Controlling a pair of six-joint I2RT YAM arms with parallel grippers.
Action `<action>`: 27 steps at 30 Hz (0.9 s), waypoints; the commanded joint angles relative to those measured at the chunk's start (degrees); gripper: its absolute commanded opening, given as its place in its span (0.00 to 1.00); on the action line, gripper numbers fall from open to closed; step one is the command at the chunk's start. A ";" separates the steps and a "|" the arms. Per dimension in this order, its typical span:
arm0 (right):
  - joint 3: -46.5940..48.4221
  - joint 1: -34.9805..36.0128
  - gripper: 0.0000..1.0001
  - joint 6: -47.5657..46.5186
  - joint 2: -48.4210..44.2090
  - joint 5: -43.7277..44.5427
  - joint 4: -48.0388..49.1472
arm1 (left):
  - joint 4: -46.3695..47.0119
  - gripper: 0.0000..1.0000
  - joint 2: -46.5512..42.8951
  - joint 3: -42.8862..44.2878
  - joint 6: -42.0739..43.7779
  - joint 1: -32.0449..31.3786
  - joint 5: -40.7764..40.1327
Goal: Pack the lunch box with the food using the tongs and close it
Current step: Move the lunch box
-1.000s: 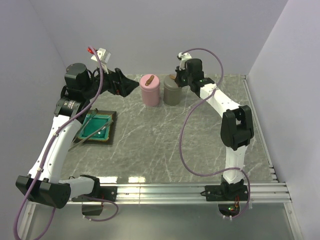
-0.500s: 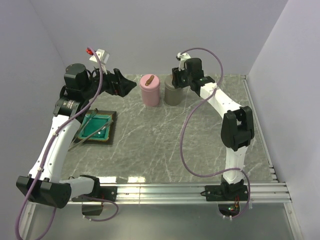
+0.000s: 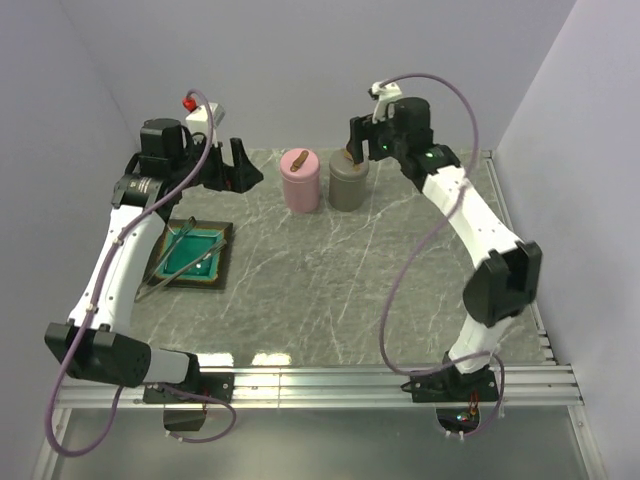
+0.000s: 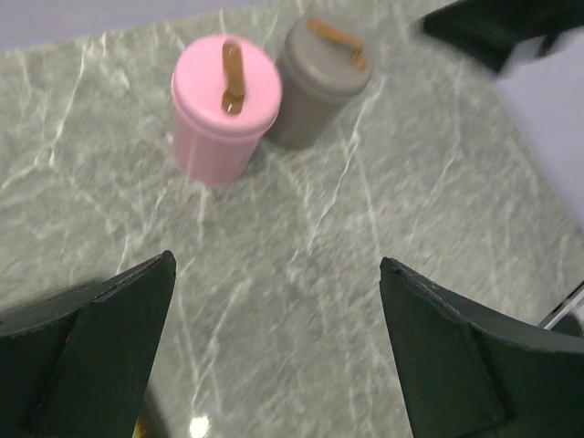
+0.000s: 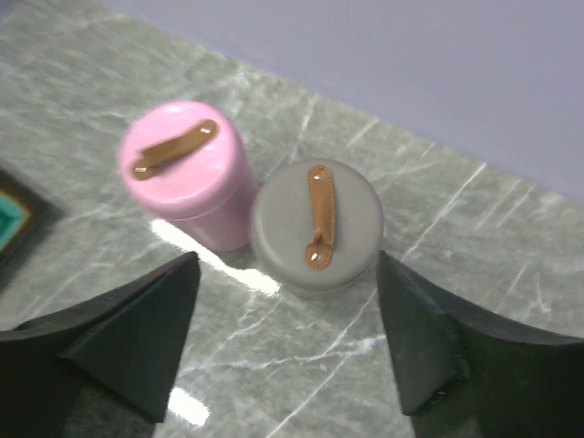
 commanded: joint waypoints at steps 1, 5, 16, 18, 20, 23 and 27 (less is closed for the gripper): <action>-3.97 -0.10 0.86 -2.20 -11.13 -1.84 -0.92 | -9.18 0.99 1.27 2.82 7.09 0.60 1.43; -12.75 -0.98 1.00 -2.20 -22.36 -4.47 -2.50 | -6.54 0.99 -1.53 -1.30 9.11 0.69 0.64; -45.71 -1.42 1.00 1.75 -47.87 -7.89 2.59 | -0.83 1.00 -1.63 -11.94 9.29 0.69 -1.56; -51.58 -1.33 1.00 2.11 -52.36 -8.26 4.34 | 1.19 0.99 -2.07 -15.09 9.38 0.69 -1.56; -53.63 -1.42 1.00 3.50 -53.86 -8.17 4.00 | 2.42 1.00 -2.68 -16.86 9.03 0.69 -2.26; -55.48 -1.42 1.00 3.87 -54.74 -7.47 3.91 | 3.57 0.99 -3.47 -19.15 8.77 0.60 -3.05; -56.28 -1.42 1.00 3.60 -55.36 -7.81 3.91 | 5.06 0.99 -4.88 -21.61 8.24 0.51 -6.48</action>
